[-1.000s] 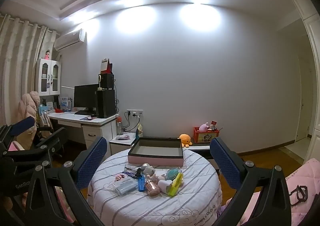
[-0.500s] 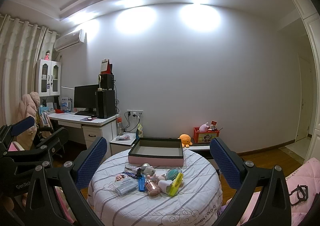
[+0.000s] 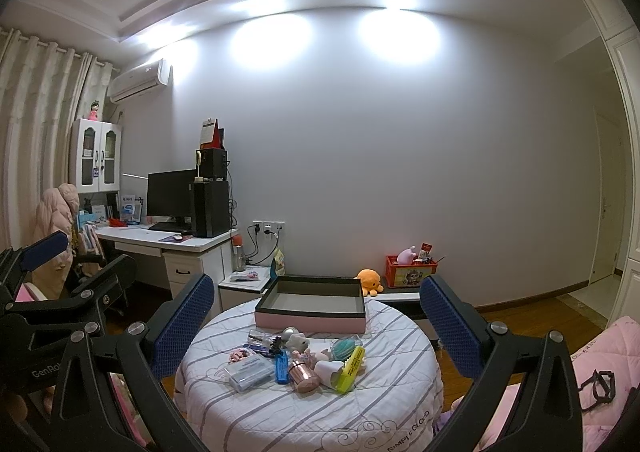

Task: Organize rigid objects

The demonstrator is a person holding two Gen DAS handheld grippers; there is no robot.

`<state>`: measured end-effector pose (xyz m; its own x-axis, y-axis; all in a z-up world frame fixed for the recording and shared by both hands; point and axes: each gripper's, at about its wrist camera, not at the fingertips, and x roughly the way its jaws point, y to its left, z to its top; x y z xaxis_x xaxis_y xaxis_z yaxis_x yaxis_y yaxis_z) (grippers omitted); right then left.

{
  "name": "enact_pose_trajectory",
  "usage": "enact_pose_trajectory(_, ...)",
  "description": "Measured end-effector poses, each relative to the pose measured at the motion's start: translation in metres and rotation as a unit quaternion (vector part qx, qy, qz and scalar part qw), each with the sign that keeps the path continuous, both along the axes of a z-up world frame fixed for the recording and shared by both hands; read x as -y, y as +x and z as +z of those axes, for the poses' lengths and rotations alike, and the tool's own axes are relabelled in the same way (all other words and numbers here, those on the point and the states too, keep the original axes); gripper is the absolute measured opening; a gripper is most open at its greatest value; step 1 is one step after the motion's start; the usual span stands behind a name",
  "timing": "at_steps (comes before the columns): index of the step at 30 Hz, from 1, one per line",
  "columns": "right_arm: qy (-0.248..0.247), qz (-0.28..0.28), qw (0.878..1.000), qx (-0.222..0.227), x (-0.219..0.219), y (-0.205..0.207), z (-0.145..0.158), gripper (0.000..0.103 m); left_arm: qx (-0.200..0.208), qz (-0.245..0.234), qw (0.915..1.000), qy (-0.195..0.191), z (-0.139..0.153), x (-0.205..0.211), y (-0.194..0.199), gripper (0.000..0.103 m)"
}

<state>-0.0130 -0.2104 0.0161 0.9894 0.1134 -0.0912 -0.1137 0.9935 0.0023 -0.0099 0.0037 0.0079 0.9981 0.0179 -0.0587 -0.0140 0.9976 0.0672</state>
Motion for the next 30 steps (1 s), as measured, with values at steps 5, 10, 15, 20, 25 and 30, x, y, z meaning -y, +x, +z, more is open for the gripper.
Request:
enact_pose_trajectory(5,0.000,0.000,1.000,0.001,0.0013,-0.0002,0.0012,0.103,0.001,0.001,1.0000,0.001,0.0024,0.0004,-0.0011,0.103)
enact_pose_trajectory(10,0.000,0.000,1.000,0.001,0.0011,-0.0006,0.0021,0.103,0.003,0.001,1.0000,0.003,0.0046,0.0009,-0.0015,0.103)
enact_pose_trajectory(15,0.000,0.000,1.000,0.002,0.0013,-0.0006,0.0015,0.103,0.004,0.001,1.0000,0.003,0.0054,0.0005,-0.0022,0.103)
enact_pose_trajectory(20,-0.001,0.000,1.000,0.003,0.0008,-0.0014,0.0013,0.103,0.004,0.000,1.0000,0.003,0.0049,0.0006,-0.0023,0.103)
enact_pose_trajectory(25,-0.001,0.000,1.000,0.001,0.0016,0.0015,0.0040,0.103,0.004,0.000,1.0000,0.003,0.0066,0.0002,-0.0035,0.103)
enact_pose_trajectory(30,-0.002,0.000,1.000,0.001,0.0014,0.0014,0.0040,0.103,0.003,0.000,1.0000,0.003,0.0080,-0.0004,-0.0036,0.103)
